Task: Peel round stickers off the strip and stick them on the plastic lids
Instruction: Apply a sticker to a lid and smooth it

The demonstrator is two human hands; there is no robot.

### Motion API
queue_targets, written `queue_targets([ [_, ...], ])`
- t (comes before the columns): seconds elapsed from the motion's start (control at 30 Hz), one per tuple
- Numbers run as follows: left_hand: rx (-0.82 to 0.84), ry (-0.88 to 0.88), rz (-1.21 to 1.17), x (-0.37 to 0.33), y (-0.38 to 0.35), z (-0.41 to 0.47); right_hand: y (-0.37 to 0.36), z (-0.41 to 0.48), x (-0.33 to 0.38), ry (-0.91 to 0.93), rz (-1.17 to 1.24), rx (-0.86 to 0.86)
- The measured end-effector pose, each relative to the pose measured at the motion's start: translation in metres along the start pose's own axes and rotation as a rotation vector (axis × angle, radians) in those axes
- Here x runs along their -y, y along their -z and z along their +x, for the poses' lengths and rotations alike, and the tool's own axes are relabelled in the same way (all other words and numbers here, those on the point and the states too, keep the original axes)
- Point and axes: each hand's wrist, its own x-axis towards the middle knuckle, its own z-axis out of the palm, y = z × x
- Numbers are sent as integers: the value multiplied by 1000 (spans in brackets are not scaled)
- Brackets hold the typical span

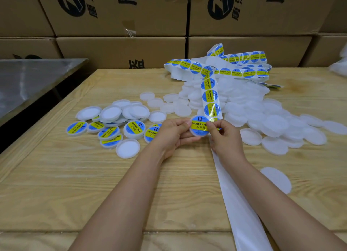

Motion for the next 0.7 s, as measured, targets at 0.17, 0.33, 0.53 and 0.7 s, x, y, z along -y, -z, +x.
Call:
queue_targets([
  [0.17, -17, -18, 35, 3, -1, -1, 0, -2, 2, 5, -65, -16],
  [0.33, -69, -50, 125, 3, -5, -1, -1, -4, 4, 36, -174, -45],
  [0.53, -175, -145, 327, 9, -6, -1, -1, -6, 5, 74, -307, -100],
  [0.7, -211, -202, 372, 13, -8, -1, -2, -9, 8, 99, -369, -146],
])
